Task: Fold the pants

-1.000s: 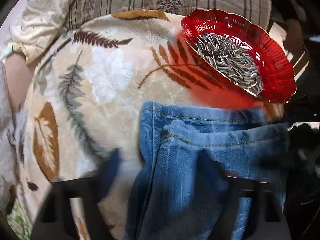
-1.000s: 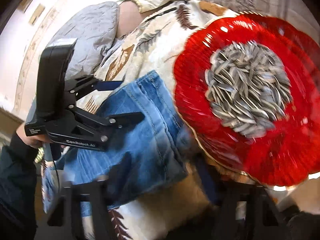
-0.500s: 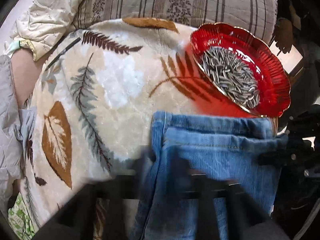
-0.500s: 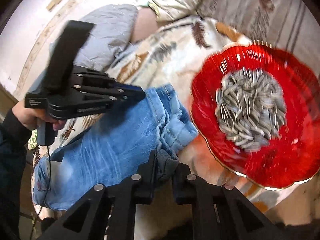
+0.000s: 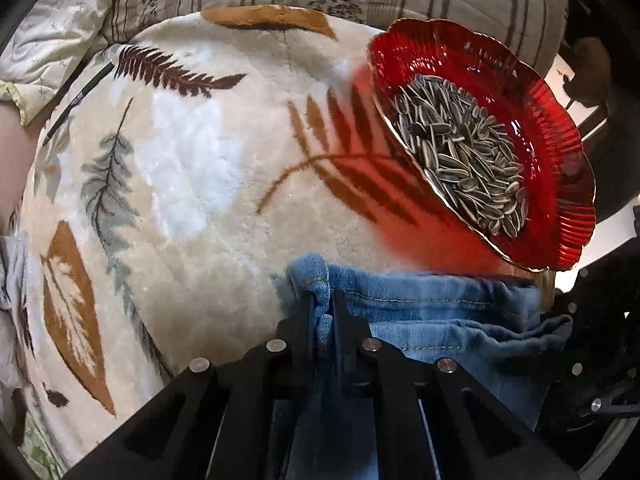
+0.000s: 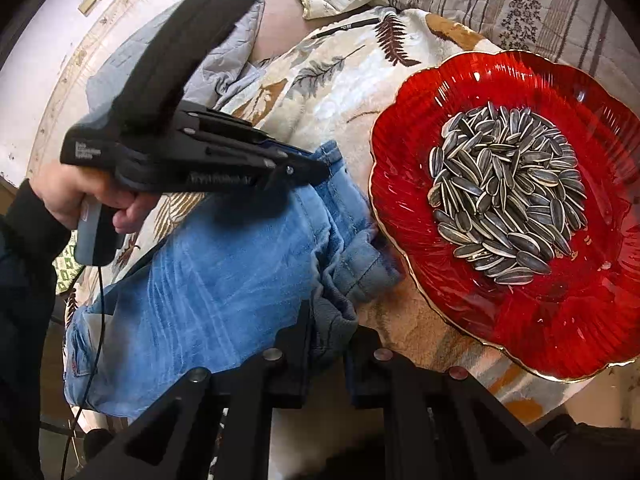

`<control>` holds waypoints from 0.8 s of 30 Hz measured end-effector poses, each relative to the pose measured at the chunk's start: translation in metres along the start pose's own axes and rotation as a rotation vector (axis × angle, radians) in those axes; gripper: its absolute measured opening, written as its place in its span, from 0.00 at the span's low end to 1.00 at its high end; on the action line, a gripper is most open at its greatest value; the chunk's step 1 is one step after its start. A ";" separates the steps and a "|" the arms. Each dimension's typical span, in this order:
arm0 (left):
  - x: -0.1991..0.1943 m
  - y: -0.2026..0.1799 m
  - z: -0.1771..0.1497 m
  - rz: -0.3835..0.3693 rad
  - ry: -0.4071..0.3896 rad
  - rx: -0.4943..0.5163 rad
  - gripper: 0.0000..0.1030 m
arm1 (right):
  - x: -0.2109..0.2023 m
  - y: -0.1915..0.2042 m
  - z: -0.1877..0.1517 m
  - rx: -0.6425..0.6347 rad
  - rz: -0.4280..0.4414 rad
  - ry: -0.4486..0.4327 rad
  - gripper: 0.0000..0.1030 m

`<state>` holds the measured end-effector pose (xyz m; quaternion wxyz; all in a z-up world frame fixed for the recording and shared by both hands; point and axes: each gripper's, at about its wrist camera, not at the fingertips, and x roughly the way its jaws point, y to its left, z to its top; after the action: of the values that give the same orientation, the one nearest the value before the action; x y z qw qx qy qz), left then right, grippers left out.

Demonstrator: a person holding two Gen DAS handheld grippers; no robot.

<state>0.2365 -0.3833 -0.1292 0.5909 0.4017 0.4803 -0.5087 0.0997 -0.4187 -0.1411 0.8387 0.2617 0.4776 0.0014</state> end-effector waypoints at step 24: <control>-0.156 0.001 -0.154 0.129 -0.254 -0.118 0.07 | -0.083 0.132 -0.043 -0.416 0.166 -0.364 0.13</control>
<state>0.2095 -0.2012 -0.0102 0.7010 0.3284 0.4040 -0.4874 0.0530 -0.3067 -0.0337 0.9433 0.1182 0.2858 0.1208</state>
